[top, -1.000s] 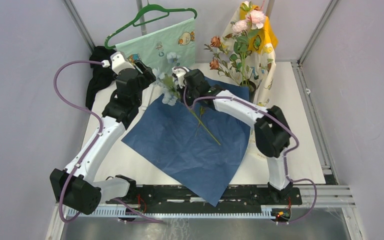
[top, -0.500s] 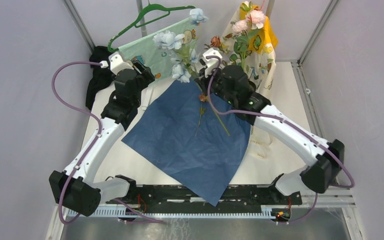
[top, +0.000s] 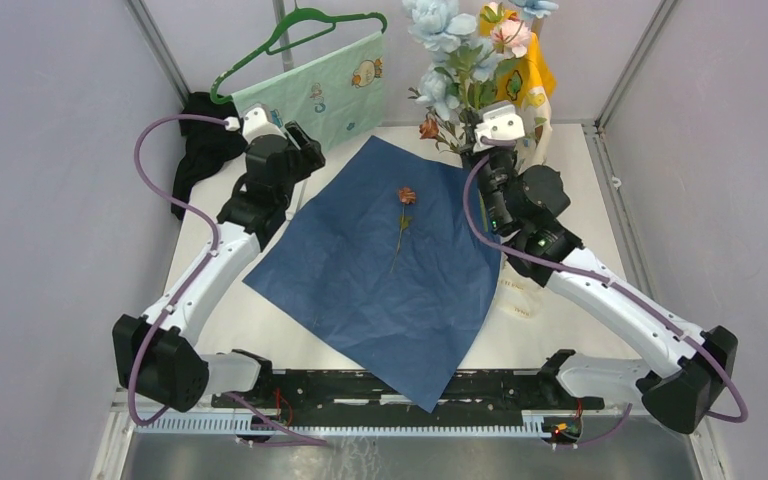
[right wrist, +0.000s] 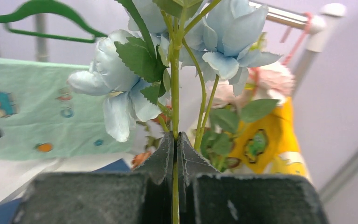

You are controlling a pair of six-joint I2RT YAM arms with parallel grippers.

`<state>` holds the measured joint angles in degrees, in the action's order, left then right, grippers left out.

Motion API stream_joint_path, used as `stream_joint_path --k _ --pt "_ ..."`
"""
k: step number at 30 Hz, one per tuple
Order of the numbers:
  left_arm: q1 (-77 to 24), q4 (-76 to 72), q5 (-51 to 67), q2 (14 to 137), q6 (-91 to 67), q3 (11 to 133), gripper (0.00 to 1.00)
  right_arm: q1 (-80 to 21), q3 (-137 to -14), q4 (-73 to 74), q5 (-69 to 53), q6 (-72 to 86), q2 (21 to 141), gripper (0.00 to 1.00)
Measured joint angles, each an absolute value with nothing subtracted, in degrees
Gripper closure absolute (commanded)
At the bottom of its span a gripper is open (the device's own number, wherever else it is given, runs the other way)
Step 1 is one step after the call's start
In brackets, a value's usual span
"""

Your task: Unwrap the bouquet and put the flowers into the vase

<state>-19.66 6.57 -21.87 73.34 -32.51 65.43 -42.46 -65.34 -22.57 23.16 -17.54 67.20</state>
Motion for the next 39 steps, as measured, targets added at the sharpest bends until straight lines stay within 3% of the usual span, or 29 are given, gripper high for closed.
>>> stream_joint_path --k 15,39 --pt "-19.7 4.0 -15.1 77.3 -32.5 64.8 0.29 -28.3 -64.9 -40.2 25.8 -21.1 72.7 1.00" --pt "-19.7 2.0 -12.9 80.2 -32.5 64.8 0.31 -25.1 -72.9 -46.5 19.7 -19.2 83.5 1.00"
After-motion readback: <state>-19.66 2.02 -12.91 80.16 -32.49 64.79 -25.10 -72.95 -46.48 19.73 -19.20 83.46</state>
